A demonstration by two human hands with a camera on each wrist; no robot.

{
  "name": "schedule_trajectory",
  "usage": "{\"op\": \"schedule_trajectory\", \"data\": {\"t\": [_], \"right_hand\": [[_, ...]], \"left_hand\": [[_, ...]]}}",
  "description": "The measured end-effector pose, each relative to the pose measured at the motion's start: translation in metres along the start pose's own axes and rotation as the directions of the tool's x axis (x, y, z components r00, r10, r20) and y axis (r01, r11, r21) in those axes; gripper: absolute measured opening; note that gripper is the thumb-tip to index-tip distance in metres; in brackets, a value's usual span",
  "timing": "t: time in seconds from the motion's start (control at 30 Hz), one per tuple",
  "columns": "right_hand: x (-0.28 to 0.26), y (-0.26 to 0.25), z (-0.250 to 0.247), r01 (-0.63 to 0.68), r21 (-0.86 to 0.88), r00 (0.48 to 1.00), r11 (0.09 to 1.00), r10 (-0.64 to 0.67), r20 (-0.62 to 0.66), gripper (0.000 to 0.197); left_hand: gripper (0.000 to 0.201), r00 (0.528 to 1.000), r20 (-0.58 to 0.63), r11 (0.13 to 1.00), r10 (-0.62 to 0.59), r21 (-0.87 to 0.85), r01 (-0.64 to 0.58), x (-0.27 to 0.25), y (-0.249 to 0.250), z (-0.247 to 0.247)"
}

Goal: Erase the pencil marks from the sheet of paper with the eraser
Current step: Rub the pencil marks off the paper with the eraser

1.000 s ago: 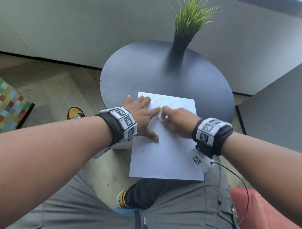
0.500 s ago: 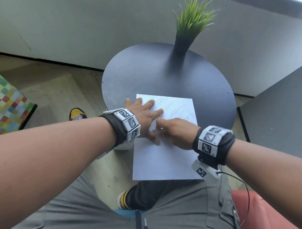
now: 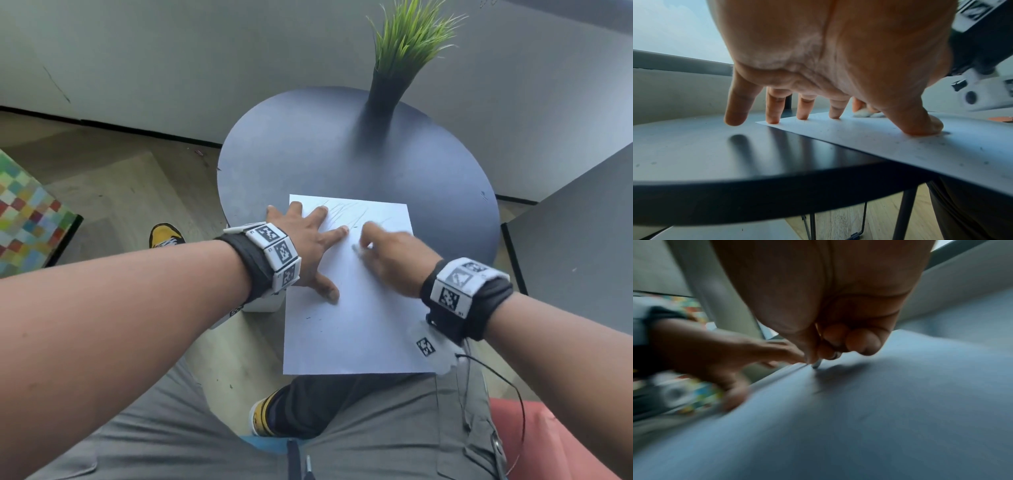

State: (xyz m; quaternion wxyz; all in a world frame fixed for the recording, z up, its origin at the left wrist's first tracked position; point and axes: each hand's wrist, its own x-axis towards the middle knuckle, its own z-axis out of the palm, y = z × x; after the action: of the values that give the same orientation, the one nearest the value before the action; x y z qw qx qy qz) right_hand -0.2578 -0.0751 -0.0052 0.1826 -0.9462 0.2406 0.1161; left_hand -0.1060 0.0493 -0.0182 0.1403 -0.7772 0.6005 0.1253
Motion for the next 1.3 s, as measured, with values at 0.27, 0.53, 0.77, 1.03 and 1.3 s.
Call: {"op": "schedule_trajectory", "data": {"t": [0.27,0.53,0.77,1.03,1.3], "right_hand": [[0.003,0.006,-0.006,-0.088,0.045,0.995,0.995,0.091,-0.048,0.022],[0.002,0.006,-0.006,-0.099,0.019,0.995,0.995,0.100,-0.022,0.023],[-0.008,-0.002,0.001,0.020,0.020,0.992,1.000,-0.022,0.121,0.017],[-0.019,-0.008,0.007,0.073,0.073,0.988,0.995,-0.082,0.131,0.019],[-0.009,-0.016,0.017,0.118,0.086,0.986,0.989,-0.127,0.112,0.020]], "left_hand": [[0.117,1.000,0.016,1.000,0.004,-0.022,-0.004,0.000,0.002,-0.002],[0.115,0.999,0.037,1.000,-0.012,-0.016,0.012,0.000,0.005,-0.007],[0.116,0.998,0.047,0.999,-0.043,-0.011,0.044,-0.002,0.010,-0.008],[0.113,0.996,0.072,0.999,-0.052,-0.010,0.053,-0.003,0.013,-0.011],[0.108,0.996,0.077,0.999,-0.043,-0.021,0.044,-0.003,0.013,-0.012]]}}
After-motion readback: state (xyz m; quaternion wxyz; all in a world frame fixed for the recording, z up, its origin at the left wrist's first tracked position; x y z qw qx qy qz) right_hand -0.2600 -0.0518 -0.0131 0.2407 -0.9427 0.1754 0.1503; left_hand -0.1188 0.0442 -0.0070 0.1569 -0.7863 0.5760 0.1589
